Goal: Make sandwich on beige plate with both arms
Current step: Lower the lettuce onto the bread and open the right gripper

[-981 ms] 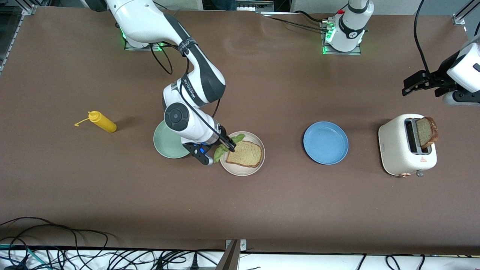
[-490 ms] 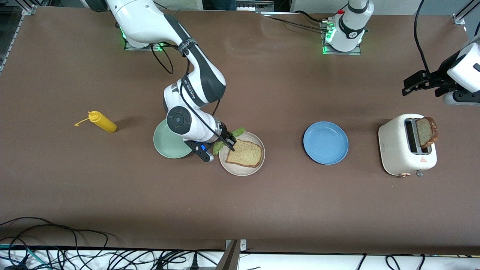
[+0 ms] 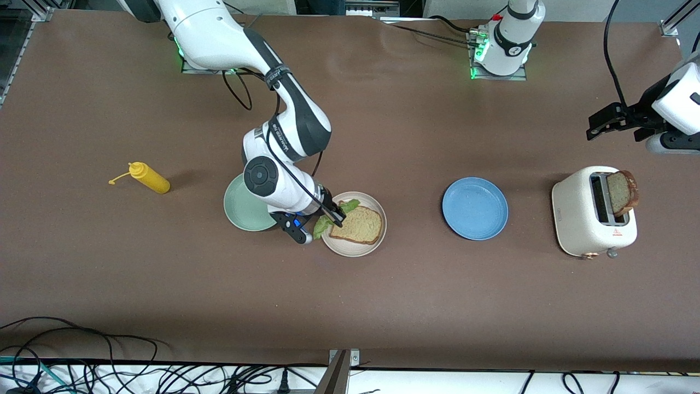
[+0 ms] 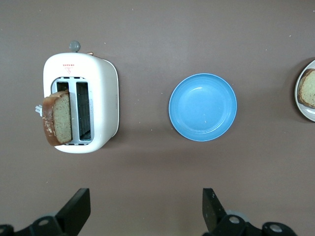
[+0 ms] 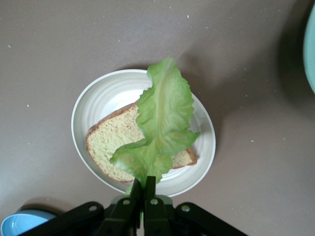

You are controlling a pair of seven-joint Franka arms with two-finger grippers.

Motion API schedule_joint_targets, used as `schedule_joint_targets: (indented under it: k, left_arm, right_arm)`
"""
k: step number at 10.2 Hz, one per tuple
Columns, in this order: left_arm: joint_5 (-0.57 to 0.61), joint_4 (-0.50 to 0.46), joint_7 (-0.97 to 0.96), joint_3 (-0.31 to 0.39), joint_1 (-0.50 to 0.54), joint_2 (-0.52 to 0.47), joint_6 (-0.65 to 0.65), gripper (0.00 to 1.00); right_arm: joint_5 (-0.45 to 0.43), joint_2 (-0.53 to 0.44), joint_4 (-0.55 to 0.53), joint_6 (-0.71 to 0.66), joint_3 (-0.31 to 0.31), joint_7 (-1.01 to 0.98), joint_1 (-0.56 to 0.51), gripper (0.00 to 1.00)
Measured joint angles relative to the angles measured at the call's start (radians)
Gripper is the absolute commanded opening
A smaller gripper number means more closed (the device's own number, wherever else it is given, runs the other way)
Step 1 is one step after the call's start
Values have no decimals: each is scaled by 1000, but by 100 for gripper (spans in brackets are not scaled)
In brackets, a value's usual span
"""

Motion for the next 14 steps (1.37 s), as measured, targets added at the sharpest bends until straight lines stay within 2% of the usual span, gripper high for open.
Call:
schedule_joint_targets:
  k: [4, 9, 14]
  left_arm:
    - [0, 0, 0, 0, 0, 0, 0, 100]
    - [0, 0, 0, 0, 0, 0, 0, 100]
    - [0, 0, 0, 0, 0, 1, 0, 100]
  right_arm:
    - [0, 13, 0, 2, 0, -1, -3, 0]
    - [0, 14, 7, -105, 0, -1, -4, 0]
    - [0, 14, 19, 3, -1, -61, -5, 0]
